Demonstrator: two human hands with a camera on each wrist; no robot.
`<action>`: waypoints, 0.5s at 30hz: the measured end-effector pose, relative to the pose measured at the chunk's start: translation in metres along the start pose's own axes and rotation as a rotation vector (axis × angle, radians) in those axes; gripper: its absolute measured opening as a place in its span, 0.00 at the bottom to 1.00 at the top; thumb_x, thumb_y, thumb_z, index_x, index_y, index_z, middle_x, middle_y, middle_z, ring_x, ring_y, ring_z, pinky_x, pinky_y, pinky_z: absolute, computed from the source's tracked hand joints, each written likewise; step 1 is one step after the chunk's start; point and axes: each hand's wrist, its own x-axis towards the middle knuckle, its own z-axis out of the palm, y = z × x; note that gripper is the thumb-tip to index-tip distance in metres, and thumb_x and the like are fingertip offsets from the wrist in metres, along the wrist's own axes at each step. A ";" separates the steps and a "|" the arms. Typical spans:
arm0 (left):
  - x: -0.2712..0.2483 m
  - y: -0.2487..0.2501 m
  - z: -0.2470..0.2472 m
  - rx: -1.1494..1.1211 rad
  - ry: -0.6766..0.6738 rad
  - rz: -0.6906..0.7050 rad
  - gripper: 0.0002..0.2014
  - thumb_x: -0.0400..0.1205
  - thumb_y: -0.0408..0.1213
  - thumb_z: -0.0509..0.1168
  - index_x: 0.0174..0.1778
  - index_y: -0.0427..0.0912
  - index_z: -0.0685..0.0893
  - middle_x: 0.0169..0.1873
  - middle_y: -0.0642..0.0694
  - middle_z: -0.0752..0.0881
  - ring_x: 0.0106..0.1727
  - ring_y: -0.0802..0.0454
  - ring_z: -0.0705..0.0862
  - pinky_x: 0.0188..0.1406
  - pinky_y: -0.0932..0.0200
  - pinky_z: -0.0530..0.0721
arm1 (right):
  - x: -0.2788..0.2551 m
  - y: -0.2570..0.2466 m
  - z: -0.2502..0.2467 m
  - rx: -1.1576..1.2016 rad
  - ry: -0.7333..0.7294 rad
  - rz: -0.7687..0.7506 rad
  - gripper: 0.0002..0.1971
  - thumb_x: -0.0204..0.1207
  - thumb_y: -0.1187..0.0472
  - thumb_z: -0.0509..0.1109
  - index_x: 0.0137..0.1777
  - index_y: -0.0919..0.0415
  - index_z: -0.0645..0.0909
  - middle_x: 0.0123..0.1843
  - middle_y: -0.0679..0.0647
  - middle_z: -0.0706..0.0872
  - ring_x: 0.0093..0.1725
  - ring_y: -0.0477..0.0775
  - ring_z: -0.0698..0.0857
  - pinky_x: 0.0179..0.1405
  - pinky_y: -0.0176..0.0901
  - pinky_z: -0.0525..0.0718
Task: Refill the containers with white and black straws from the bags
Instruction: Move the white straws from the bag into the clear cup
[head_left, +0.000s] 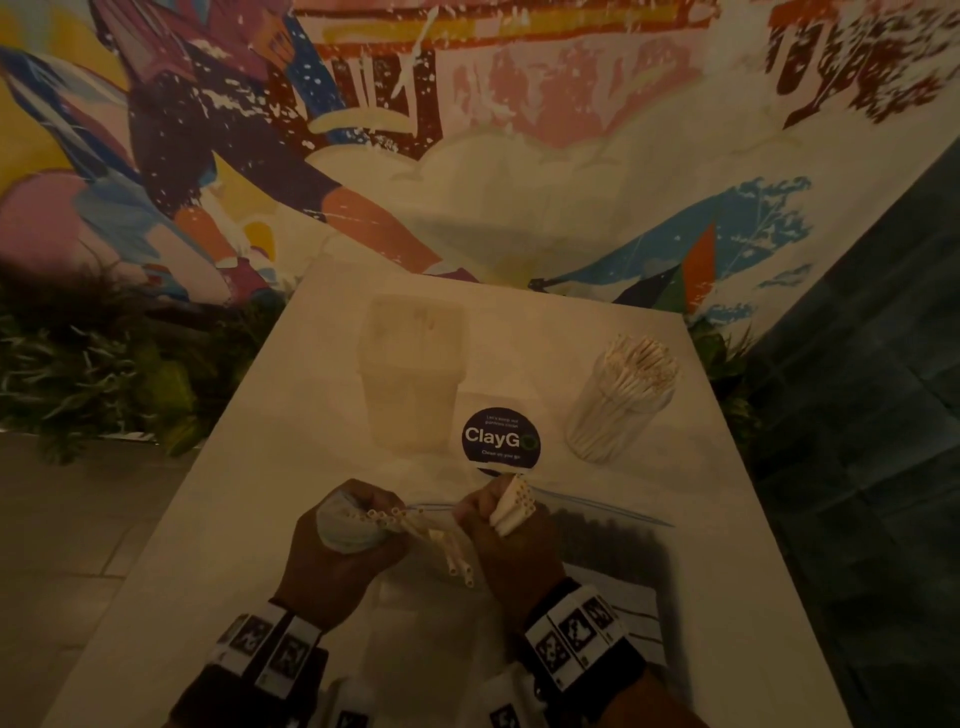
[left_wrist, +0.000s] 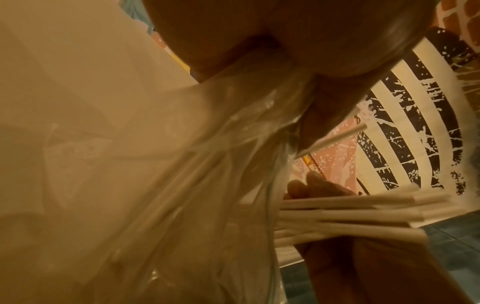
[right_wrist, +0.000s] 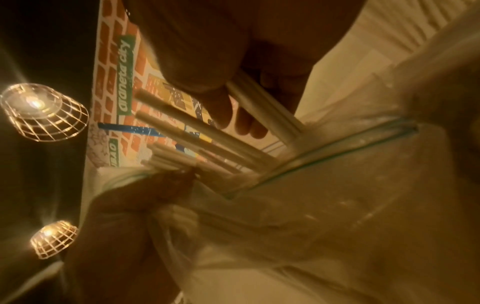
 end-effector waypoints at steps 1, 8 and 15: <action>0.000 0.000 0.001 -0.020 -0.002 -0.004 0.14 0.62 0.22 0.80 0.36 0.35 0.82 0.38 0.40 0.89 0.42 0.43 0.88 0.41 0.57 0.87 | 0.001 -0.002 -0.001 0.012 0.018 0.000 0.17 0.69 0.54 0.72 0.28 0.52 0.66 0.25 0.52 0.74 0.28 0.46 0.77 0.33 0.37 0.79; 0.000 -0.002 0.000 -0.051 0.004 0.013 0.14 0.64 0.12 0.74 0.36 0.33 0.82 0.38 0.36 0.88 0.43 0.39 0.87 0.41 0.50 0.87 | 0.007 -0.037 -0.014 0.225 0.078 0.017 0.20 0.75 0.66 0.72 0.29 0.51 0.66 0.26 0.68 0.77 0.27 0.51 0.83 0.34 0.38 0.83; 0.000 -0.002 -0.002 -0.022 0.023 -0.001 0.12 0.61 0.38 0.78 0.37 0.43 0.85 0.39 0.38 0.88 0.44 0.37 0.87 0.44 0.45 0.88 | 0.014 -0.062 -0.038 0.346 0.327 -0.059 0.20 0.65 0.51 0.76 0.27 0.53 0.65 0.21 0.62 0.72 0.22 0.59 0.81 0.24 0.42 0.80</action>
